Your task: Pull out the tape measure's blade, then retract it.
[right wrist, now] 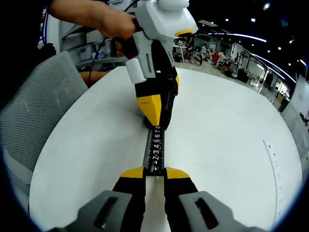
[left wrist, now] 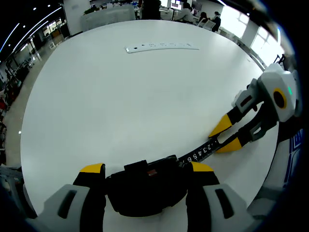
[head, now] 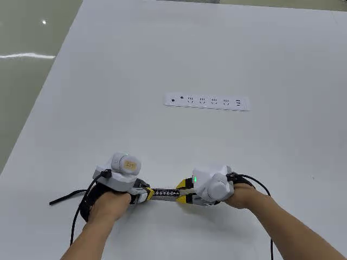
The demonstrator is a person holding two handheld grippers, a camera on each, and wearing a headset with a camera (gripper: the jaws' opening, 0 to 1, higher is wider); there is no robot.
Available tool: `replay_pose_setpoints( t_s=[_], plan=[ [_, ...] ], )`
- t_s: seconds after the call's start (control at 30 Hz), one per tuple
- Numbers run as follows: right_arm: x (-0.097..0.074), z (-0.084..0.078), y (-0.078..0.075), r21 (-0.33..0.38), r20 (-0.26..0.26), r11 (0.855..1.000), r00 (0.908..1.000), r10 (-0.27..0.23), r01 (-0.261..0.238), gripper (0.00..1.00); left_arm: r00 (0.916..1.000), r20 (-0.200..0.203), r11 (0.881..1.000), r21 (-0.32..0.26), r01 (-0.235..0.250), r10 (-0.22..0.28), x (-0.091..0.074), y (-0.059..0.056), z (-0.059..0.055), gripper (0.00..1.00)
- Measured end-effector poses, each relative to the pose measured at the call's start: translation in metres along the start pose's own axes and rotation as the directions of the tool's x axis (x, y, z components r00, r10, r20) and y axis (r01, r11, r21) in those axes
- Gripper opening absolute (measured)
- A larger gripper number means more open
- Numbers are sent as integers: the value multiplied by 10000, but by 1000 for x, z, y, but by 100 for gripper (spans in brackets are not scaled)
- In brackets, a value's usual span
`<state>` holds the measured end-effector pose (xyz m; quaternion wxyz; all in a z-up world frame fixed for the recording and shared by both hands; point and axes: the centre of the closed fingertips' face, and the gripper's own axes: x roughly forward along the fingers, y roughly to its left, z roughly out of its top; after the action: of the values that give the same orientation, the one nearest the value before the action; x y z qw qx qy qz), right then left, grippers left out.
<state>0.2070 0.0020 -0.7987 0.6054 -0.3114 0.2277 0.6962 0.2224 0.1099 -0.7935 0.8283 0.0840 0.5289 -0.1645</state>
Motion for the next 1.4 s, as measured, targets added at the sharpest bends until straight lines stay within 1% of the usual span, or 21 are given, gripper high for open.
replay_pose_setpoints(
  t_s=[0.27,0.47,0.6,0.73,0.83,1.0,1.07,1.27,1.4],
  plan=[
    [4,4,0,-58,24,10000,10000,19,-19,13,10000,47,10000,-61,40,-40,-6,-1,1,64],
    [6,6,0,-98,27,9999,10000,74,-74,13,10000,12,10000,2,57,-57,-2,0,0,64],
    [7,7,0,-116,26,9999,9999,100,-99,13,10000,-9,10000,42,57,-57,-4,0,1,64],
    [9,8,0,-104,49,9999,10000,85,-84,13,9999,13,9999,-35,126,-126,-5,1,1,64],
    [9,9,0,-116,53,9999,10000,77,-76,13,9999,16,9999,-72,154,-153,-3,2,1,64],
    [12,10,0,-135,50,9999,9999,97,-96,13,9999,18,9999,48,106,-107,-1,2,0,64],
    [13,11,1,-135,41,9998,9999,116,-115,13,10000,22,9999,97,77,-78,3,4,0,64],
    [14,13,-1,-145,90,9999,9999,84,-83,13,9999,55,9999,-8,153,-153,1,5,0,64],
    [16,14,-1,-163,106,9998,9999,98,-97,13,9998,60,9998,2,195,-195,5,7,-1,64]
  ],
)
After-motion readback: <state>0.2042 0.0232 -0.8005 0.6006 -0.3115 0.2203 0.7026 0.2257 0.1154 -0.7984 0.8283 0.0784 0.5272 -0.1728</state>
